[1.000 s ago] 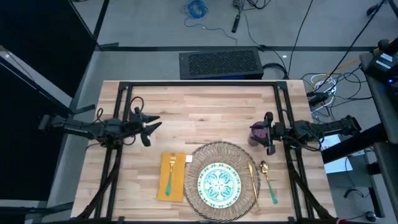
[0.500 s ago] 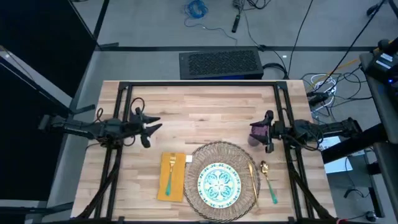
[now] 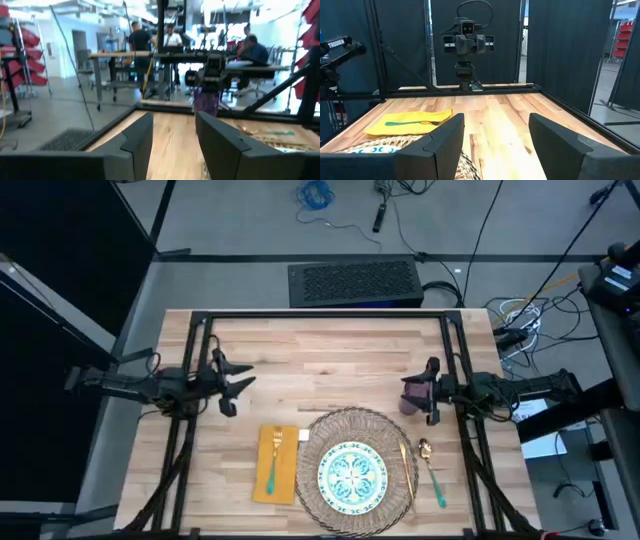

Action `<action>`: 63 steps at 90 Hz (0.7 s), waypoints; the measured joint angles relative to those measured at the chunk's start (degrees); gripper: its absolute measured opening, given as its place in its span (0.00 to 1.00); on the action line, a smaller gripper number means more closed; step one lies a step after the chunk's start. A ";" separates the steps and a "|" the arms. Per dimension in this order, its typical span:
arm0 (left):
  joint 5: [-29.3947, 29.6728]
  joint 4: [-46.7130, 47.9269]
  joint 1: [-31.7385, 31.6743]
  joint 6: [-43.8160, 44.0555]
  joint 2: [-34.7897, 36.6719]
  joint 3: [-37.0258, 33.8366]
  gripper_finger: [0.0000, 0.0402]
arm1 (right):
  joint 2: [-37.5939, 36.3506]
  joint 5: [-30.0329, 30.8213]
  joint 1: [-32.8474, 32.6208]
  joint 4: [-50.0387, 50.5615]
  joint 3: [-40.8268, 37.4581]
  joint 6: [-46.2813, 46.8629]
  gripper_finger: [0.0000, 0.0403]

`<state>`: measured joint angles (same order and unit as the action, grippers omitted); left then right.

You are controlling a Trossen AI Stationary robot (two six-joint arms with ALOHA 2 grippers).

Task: Set table place
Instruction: Return to Home Position

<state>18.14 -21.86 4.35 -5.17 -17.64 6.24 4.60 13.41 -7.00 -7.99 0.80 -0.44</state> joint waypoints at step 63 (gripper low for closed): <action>-14.71 -1.51 -11.47 6.04 1.93 -5.75 0.34 | 0.00 -0.29 0.32 -0.59 0.00 2.36 0.52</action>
<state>3.43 -23.36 -7.11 0.86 -15.71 0.49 4.60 13.13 -6.68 -8.58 0.80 1.91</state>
